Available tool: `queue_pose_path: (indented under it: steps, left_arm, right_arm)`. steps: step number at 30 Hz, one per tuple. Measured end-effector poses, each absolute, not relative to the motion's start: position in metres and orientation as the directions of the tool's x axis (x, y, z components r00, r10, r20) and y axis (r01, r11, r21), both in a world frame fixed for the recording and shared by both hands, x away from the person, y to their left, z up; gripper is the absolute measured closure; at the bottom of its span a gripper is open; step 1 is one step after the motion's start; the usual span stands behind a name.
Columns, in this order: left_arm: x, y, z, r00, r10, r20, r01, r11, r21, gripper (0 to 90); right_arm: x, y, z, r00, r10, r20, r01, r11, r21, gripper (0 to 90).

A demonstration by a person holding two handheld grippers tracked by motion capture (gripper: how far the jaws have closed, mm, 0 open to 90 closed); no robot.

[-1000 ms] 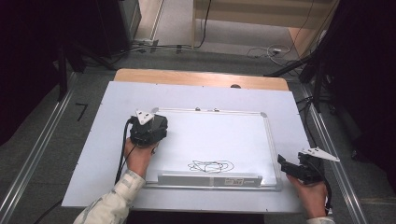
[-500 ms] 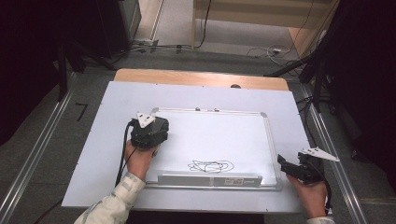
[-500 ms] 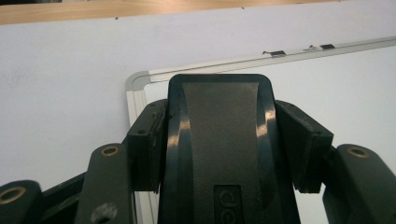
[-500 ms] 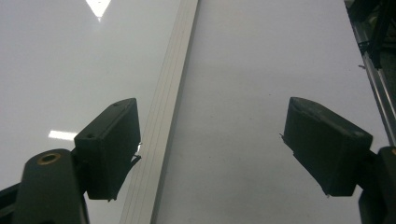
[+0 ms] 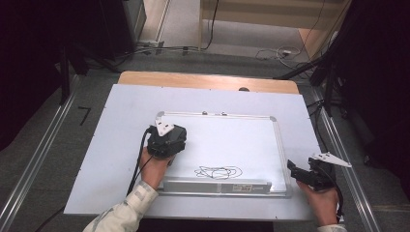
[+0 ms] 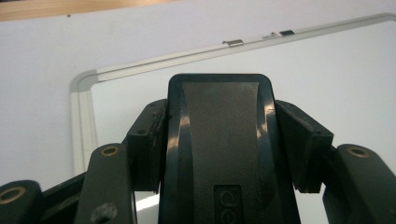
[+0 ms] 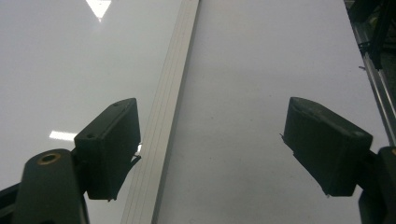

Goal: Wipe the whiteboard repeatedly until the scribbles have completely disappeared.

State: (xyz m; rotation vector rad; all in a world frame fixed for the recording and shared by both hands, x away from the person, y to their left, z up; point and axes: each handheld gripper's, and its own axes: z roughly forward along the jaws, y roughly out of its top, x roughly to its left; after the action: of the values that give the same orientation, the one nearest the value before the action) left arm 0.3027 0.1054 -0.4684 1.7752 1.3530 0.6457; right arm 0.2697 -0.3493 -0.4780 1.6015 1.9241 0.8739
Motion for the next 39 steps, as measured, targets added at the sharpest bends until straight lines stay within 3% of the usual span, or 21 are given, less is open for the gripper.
queue_pose_path:
  steps: [22,39]
  left_arm:
    - [0.305,0.077,-0.475,0.398,0.916,-0.052,0.574,-0.204,0.793,40.7]
    - [0.325,0.049,-0.480,0.409,0.912,-0.044,0.564,-0.215,0.797,40.6]
  right_arm:
    - [0.270,-0.349,-0.478,-0.195,0.980,0.033,0.670,0.108,0.734,17.4]
    - [0.271,-0.350,-0.479,-0.196,0.980,0.035,0.671,0.108,0.734,17.4]
